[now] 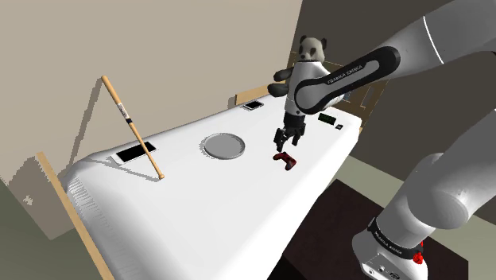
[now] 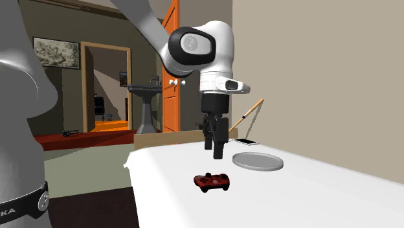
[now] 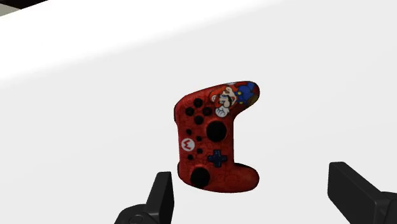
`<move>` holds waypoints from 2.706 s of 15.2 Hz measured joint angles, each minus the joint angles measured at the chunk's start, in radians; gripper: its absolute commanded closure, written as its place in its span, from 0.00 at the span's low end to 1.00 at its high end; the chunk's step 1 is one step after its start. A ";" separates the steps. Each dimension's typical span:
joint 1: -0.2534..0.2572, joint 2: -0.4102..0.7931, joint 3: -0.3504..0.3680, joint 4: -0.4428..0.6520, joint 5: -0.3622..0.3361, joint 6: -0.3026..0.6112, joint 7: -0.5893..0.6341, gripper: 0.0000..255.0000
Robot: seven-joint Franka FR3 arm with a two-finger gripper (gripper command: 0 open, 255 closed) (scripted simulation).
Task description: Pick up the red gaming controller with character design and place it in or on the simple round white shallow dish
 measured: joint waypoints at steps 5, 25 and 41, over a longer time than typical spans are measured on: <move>0.001 0.053 0.000 -0.027 0.003 0.081 -0.001 0.00; -0.004 0.032 -0.013 -0.063 0.053 0.129 -0.016 0.00; 0.126 -0.071 -0.269 -0.302 0.608 0.584 -0.213 0.00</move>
